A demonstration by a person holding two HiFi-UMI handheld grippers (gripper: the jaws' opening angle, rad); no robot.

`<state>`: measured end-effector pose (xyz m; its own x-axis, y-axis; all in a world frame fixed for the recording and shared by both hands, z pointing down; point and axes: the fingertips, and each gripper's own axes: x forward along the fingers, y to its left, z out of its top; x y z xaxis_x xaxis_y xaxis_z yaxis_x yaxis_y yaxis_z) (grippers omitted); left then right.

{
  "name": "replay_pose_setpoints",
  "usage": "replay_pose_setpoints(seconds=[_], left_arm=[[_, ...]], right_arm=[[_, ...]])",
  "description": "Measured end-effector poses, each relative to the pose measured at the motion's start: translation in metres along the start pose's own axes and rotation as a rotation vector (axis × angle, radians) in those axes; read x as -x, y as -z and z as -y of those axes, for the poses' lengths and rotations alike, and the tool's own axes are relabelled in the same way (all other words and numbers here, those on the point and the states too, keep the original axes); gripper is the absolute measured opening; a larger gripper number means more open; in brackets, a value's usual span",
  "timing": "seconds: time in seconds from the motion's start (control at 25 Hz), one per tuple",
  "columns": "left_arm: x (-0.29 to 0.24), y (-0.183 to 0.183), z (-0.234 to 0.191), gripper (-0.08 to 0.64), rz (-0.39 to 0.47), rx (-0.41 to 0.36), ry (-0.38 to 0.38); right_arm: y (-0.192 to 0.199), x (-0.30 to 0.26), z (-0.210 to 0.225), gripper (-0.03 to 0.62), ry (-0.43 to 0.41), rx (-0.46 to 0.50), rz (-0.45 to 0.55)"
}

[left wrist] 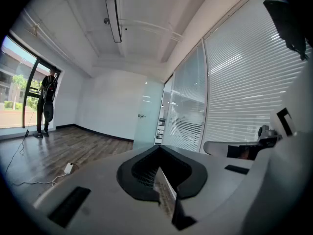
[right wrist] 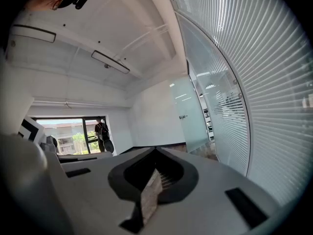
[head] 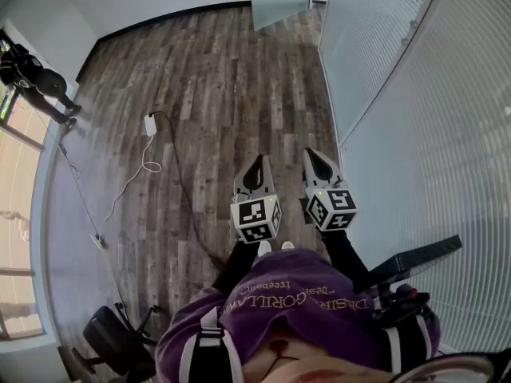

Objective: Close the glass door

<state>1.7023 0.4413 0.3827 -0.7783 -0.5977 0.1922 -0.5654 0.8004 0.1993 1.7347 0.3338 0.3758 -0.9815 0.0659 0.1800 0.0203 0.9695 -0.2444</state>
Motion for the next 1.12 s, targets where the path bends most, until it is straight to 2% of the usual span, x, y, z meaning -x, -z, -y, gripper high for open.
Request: replay_pose_setpoints(seconds=[0.8, 1.12], left_arm=[[0.007, 0.002, -0.032, 0.0, -0.006, 0.02, -0.012], [0.002, 0.02, -0.062, 0.0, -0.022, 0.051, -0.023]], right_arm=[[0.004, -0.022, -0.026, -0.009, -0.024, 0.037, 0.006], [0.014, -0.042, -0.03, -0.009, 0.012, 0.076, 0.012]])
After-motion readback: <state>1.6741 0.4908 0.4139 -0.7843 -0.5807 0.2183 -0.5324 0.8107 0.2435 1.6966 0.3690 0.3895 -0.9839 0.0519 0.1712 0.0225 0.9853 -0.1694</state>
